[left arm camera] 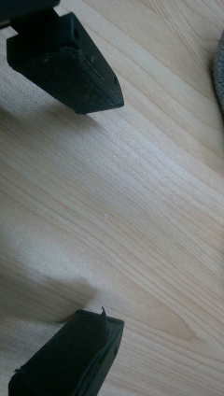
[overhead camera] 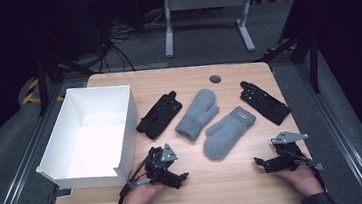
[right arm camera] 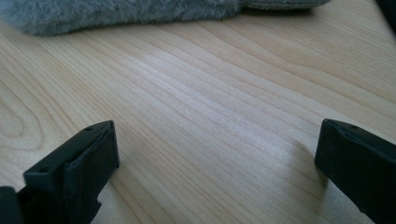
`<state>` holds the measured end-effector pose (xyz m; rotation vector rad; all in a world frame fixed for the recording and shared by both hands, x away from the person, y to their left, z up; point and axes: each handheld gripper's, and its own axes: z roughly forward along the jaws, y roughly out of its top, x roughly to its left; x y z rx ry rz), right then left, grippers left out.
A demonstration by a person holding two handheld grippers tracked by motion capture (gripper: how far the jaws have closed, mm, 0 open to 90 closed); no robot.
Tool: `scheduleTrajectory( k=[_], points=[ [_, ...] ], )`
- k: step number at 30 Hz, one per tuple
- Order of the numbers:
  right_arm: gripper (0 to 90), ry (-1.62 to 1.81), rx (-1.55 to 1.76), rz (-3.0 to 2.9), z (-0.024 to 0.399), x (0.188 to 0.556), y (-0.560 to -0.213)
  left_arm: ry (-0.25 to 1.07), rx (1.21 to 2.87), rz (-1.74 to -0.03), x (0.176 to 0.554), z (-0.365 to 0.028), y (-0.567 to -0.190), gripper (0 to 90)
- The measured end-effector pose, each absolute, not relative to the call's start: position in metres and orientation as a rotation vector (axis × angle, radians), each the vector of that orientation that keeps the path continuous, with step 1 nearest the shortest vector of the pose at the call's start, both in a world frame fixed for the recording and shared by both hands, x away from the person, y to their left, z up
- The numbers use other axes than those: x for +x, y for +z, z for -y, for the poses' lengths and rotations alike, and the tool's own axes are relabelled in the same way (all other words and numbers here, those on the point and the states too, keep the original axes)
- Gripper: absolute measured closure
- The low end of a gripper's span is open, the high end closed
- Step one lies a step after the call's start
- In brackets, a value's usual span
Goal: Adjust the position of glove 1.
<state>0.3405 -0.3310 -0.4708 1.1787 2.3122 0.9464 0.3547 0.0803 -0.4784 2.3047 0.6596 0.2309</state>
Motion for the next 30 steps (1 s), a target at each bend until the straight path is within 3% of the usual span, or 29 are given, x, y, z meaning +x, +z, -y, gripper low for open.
scheduleTrajectory(
  k=[10, 14, 20, 30],
  points=[
    [0.6, 0.942, 1.178, -2.315, 0.331, 0.341, -0.470, 0.216, 2.311, -0.620, 0.358, -0.082, -0.478, 0.0],
    [9.4, 0.920, 1.181, -2.331, 0.331, 0.340, -0.465, 0.219, 2.313, -0.614, 0.360, -0.082, -0.478, 0.0],
    [30.5, 0.960, 1.172, -2.317, 0.331, 0.338, -0.453, 0.223, 2.311, -0.631, 0.358, -0.082, -0.478, 0.2],
    [75.9, 1.054, 1.102, -2.388, 0.320, 0.346, -0.434, 0.221, 2.312, -0.632, 0.358, -0.082, -0.478, 0.1]
  ],
)
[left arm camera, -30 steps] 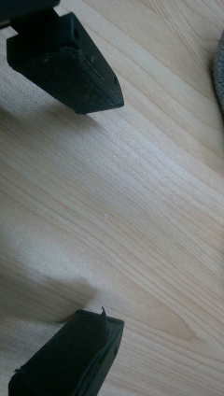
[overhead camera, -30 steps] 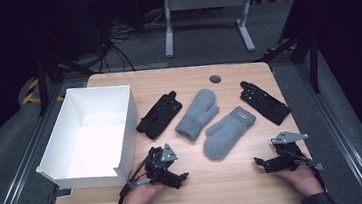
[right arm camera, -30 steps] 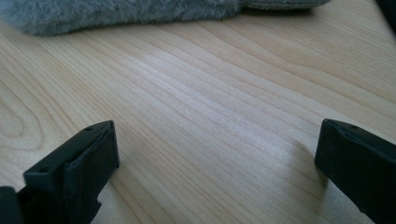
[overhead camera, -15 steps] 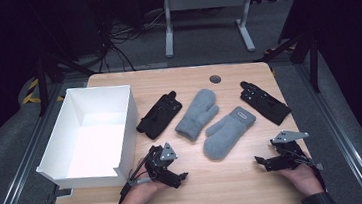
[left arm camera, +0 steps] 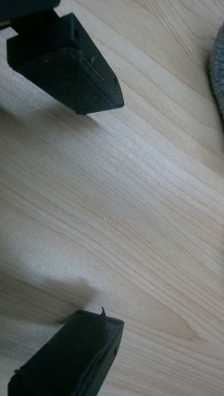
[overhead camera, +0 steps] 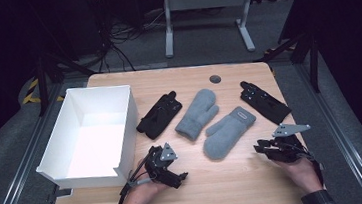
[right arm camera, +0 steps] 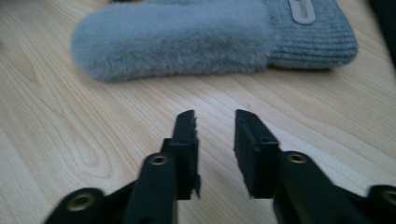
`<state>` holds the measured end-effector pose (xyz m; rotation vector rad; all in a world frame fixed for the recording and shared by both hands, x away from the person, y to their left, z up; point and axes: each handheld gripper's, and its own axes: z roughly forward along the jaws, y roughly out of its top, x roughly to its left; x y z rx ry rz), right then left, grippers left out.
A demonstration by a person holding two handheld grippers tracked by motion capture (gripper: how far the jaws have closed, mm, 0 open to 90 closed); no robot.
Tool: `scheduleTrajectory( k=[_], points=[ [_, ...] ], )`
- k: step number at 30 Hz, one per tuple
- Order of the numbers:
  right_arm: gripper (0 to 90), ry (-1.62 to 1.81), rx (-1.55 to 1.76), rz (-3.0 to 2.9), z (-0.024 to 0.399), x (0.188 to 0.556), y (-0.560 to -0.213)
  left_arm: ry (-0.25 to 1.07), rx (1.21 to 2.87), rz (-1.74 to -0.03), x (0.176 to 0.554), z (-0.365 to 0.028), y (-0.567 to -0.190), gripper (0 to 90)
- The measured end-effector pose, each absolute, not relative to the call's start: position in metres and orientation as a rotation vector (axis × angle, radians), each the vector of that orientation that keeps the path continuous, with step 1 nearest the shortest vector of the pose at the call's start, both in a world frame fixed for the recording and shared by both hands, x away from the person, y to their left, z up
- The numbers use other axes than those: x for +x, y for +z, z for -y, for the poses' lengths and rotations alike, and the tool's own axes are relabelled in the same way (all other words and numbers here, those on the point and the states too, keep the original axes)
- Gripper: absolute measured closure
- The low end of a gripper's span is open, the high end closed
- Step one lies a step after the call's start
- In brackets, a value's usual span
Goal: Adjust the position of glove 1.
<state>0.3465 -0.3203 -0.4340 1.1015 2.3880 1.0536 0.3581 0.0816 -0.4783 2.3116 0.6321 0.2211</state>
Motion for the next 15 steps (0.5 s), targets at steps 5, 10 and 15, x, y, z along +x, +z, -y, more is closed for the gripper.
scheduleTrajectory(
  k=[5, 10, 15],
  points=[
    [89.5, 1.095, 1.066, -2.385, 0.314, 0.353, -0.425, 0.220, 2.312, -0.630, 0.358, -0.082, -0.478, 0.0],
    [89.8, 1.119, 1.044, -2.392, 0.306, 0.364, -0.419, 0.220, 2.311, -0.630, 0.358, -0.082, -0.478, 0.0],
    [89.8, 1.124, 1.026, -2.408, 0.296, 0.377, -0.417, 0.220, 2.311, -0.630, 0.358, -0.082, -0.478, 0.0]
  ],
)
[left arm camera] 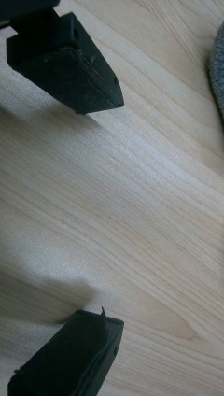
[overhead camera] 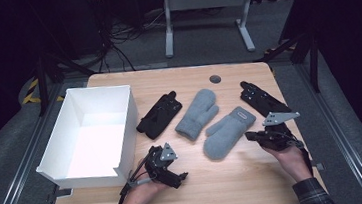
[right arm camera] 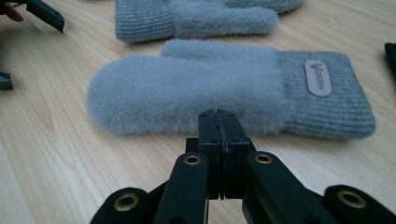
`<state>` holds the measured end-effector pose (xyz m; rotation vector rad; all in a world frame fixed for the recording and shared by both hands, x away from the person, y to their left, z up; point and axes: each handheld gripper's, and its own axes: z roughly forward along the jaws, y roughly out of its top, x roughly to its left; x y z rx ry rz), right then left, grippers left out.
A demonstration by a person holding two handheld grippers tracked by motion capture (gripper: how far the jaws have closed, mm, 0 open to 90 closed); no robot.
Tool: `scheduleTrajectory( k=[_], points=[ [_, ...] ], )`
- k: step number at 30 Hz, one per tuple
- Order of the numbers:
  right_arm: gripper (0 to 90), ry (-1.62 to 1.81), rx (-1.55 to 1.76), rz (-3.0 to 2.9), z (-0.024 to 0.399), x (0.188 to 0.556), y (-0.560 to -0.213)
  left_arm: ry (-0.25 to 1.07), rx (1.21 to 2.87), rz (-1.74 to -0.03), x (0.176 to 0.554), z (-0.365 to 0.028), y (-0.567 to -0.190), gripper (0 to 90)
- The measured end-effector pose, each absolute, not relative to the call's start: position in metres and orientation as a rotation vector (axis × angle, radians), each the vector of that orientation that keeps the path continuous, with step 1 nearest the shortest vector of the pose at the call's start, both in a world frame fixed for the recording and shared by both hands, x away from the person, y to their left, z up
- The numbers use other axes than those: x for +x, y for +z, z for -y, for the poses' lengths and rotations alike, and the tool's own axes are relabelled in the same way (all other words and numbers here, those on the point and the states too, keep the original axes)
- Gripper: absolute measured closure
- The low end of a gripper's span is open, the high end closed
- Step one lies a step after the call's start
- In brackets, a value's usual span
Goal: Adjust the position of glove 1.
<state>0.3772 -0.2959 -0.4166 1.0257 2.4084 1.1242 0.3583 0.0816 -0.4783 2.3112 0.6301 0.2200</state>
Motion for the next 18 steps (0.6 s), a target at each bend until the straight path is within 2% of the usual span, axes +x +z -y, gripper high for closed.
scheduleTrajectory(
  k=[18],
  points=[
    [90.0, 1.093, 1.049, -2.386, 0.296, 0.435, -0.421, 0.220, 2.311, -0.629, 0.358, -0.082, -0.478, 0.0]
  ],
)
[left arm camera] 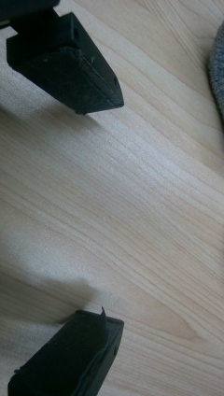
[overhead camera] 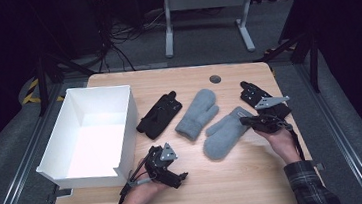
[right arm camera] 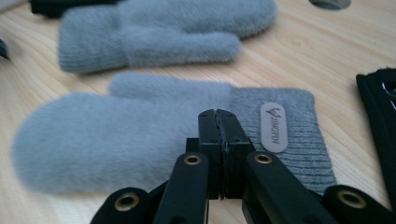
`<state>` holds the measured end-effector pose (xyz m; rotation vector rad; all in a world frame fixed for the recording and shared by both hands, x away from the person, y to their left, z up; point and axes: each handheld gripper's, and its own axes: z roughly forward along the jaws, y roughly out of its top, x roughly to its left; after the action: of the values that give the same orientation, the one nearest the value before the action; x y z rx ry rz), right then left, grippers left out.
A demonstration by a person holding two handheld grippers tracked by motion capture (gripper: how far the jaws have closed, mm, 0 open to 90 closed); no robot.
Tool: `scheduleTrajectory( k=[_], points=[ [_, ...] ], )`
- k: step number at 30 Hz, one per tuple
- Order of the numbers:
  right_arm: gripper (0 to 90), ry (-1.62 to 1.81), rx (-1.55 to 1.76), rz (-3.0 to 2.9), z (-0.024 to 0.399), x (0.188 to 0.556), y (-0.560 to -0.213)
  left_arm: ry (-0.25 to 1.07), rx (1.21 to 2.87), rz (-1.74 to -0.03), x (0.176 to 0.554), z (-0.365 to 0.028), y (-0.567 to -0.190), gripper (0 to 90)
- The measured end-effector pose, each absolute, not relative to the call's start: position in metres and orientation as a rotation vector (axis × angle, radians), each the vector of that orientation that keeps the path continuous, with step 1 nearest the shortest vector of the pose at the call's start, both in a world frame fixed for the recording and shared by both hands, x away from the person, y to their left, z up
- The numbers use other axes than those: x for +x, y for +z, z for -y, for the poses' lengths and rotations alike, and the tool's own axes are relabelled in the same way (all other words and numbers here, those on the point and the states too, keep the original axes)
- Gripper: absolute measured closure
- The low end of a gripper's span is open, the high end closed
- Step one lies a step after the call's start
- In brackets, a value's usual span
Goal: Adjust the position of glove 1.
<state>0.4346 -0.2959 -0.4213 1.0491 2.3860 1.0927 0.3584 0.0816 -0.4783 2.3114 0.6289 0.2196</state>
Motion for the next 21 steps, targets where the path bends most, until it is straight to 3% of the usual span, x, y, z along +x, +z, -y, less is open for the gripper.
scheduleTrajectory(
  k=[10, 21],
  points=[
    [90.0, 1.008, 1.066, -2.433, 0.292, 0.452, -0.439, 0.220, 2.312, -0.629, 0.358, -0.082, -0.478, 0.0],
    [90.0, 0.981, 1.080, -2.457, 0.294, 0.444, -0.440, 0.220, 2.312, -0.629, 0.358, -0.082, -0.478, 0.1]
  ],
)
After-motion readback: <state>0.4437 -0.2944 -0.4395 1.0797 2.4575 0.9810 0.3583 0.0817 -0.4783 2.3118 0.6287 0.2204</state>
